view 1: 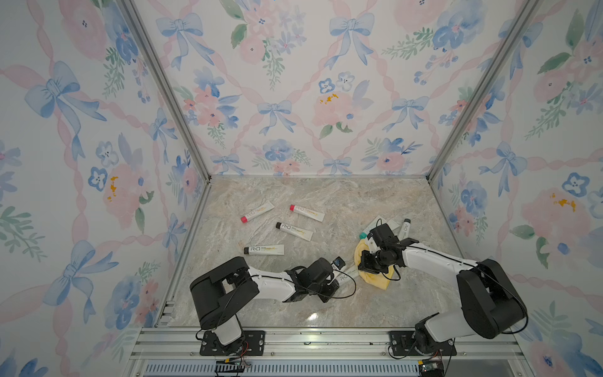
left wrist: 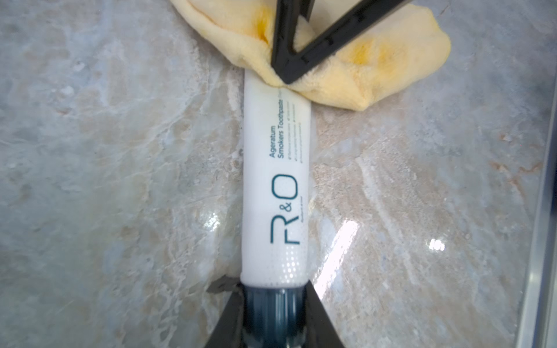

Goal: Wipe the surface of the toothpaste tube
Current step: Wipe the dirt from the toothpaste tube.

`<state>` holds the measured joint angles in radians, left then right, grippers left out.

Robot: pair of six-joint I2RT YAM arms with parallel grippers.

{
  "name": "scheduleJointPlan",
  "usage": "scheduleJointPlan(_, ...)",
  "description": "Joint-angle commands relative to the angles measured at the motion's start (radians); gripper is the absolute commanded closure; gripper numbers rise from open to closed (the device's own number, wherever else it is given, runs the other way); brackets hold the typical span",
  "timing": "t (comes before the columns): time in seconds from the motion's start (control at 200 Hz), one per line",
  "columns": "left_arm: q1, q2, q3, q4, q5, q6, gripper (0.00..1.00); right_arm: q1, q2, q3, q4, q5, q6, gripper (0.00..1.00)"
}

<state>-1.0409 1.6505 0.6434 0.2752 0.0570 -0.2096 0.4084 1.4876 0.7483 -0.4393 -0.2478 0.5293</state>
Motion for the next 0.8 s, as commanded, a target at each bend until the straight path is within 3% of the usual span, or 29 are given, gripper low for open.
scheduleJointPlan(0.0,-0.002,0.019,-0.013,-0.045,-0.027,-0.001,0.75,-0.020,0.046,-0.021,-0.116,0.144,-0.039,0.87)
scheduleJointPlan(0.535,-0.002,0.028,-0.002,-0.045,-0.020,-0.001,0.75,0.236,0.019,0.028,-0.095,-0.076,0.074,0.87)
scheduleJointPlan(0.64,-0.002,0.029,-0.002,-0.045,-0.022,0.001,0.75,0.223,0.037,0.033,-0.098,-0.067,0.060,0.87)
scheduleJointPlan(0.795,-0.003,0.024,-0.006,-0.046,-0.023,0.001,0.75,0.100,0.077,0.030,-0.104,0.007,0.016,0.87)
